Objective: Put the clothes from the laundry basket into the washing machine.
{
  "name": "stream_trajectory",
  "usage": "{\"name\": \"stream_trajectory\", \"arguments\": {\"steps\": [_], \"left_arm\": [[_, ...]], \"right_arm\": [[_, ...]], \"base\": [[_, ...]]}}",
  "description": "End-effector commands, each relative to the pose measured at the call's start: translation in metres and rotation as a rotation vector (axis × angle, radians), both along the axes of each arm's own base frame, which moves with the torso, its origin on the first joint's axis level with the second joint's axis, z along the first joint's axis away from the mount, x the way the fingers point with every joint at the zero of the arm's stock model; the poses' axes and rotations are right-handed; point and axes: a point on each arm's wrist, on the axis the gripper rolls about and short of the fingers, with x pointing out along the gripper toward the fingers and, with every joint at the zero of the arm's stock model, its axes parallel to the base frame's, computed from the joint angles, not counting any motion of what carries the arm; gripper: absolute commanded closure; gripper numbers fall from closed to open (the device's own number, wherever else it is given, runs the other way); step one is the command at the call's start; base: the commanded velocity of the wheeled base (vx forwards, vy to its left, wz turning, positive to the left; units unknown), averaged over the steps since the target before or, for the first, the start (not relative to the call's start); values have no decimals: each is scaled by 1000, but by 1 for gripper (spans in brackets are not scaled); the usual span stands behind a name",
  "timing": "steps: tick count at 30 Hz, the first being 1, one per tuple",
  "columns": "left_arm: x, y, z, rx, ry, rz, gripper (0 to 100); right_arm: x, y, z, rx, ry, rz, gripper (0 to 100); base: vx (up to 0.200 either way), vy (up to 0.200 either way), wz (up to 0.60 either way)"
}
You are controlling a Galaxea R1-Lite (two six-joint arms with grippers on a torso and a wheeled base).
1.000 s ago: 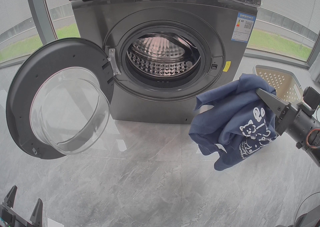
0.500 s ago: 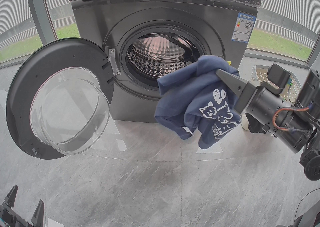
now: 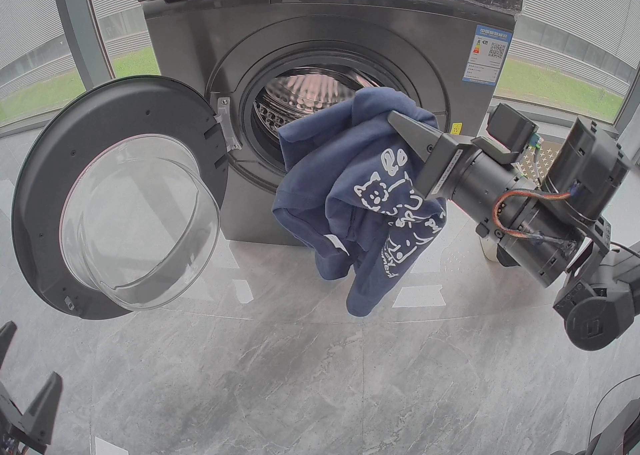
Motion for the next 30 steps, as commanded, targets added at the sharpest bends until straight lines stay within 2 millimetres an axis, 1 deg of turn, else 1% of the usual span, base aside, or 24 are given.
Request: {"name": "stream_trajectory", "arguments": {"steps": [1, 3, 4, 6, 9, 10, 11, 12, 13, 16, 20, 24, 26, 30], "left_arm": [[77, -13, -4, 77, 365, -405, 0], [96, -21, -7, 85, 426, -511, 0], [96, -21, -7, 85, 426, -511, 0], [130, -36, -11, 100, 453, -582, 0], [156, -47, -15, 101, 437, -605, 0], [158, -47, -15, 102, 436, -607, 0], [176, -53, -20, 104, 429, -612, 0], [186, -56, -22, 105, 426, -608, 0], [188, -57, -23, 104, 425, -608, 0], [214, -66, -31, 102, 443, -609, 0], [235, -77, -35, 66, 488, -625, 0], [248, -93, -38, 13, 540, -657, 0], [253, -101, -36, -20, 553, -673, 0], [264, -106, -30, -87, 571, -680, 0]], "right_arm": [[17, 16, -11, -1, 1, -6, 100], [19, 16, -14, -7, 8, -8, 100], [19, 16, -14, -7, 8, -8, 100], [22, 19, -17, -1, 2, -9, 100], [21, 20, -18, 0, 1, -6, 100], [21, 20, -18, 0, 1, -6, 100], [21, 20, -18, 2, -1, -6, 100], [21, 19, -17, 3, -2, -6, 100], [20, 19, -16, 4, -3, -6, 100], [20, 18, -14, 8, -10, -8, 100], [17, 17, -13, 7, -11, -7, 100], [17, 17, -11, 10, -19, -7, 100], [17, 17, -10, 12, -22, -7, 100], [16, 18, -10, 11, -22, -4, 100]], "base": [[0, 0, 0], [0, 0, 0], [0, 0, 0], [0, 0, 0], [0, 0, 0], [0, 0, 0], [0, 0, 0], [0, 0, 0], [0, 0, 0], [0, 0, 0], [0, 0, 0], [0, 0, 0], [0, 0, 0], [0, 0, 0]]}}
